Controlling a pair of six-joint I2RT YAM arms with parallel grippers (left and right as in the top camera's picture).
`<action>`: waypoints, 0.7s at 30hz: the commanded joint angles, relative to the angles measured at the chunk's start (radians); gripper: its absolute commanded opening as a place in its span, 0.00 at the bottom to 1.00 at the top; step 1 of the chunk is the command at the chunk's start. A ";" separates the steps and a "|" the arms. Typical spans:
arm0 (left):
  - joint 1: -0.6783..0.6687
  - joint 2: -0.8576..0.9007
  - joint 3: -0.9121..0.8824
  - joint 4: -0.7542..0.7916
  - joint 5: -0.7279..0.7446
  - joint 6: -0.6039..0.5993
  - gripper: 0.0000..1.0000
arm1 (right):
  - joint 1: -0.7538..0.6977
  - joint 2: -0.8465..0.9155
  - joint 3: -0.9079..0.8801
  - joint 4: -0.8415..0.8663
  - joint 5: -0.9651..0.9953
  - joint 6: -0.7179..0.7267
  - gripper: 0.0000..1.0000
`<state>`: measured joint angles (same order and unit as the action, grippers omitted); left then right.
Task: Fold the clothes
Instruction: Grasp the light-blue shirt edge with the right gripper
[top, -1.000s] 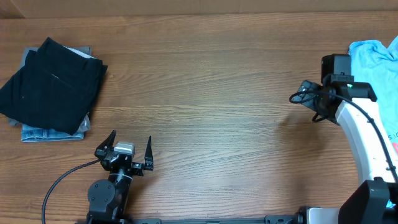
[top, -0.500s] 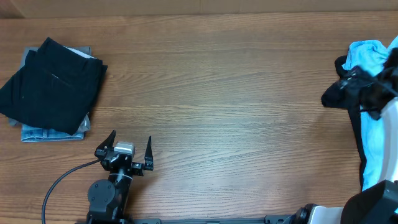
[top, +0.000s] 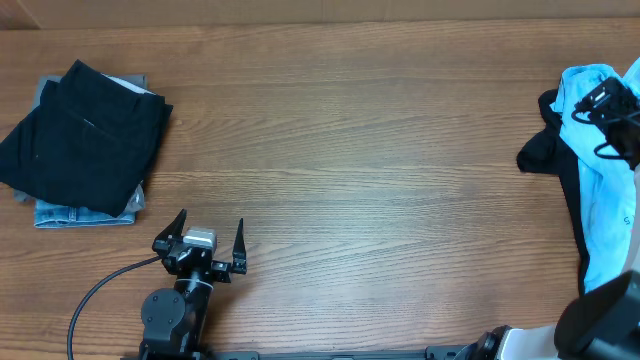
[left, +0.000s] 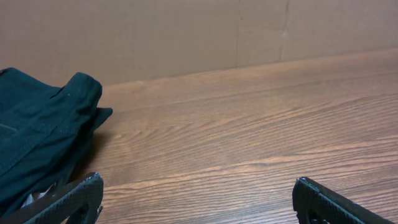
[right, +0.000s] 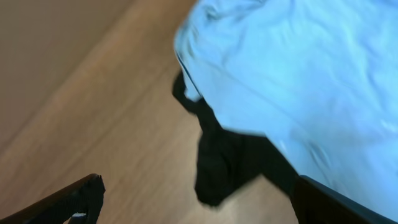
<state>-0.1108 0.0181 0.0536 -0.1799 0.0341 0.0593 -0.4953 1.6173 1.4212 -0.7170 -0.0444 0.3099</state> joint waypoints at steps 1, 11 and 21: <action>-0.004 0.004 -0.002 -0.002 0.010 0.016 1.00 | 0.006 0.051 0.020 0.092 0.001 -0.029 1.00; -0.004 0.004 -0.002 -0.002 0.011 0.016 1.00 | 0.031 0.308 0.020 0.528 -0.003 -0.136 1.00; -0.004 0.004 -0.002 -0.002 0.011 0.016 1.00 | 0.050 0.526 0.020 0.735 -0.002 -0.229 0.96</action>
<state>-0.1108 0.0181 0.0536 -0.1795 0.0341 0.0593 -0.4473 2.1162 1.4246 -0.0090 -0.0475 0.1127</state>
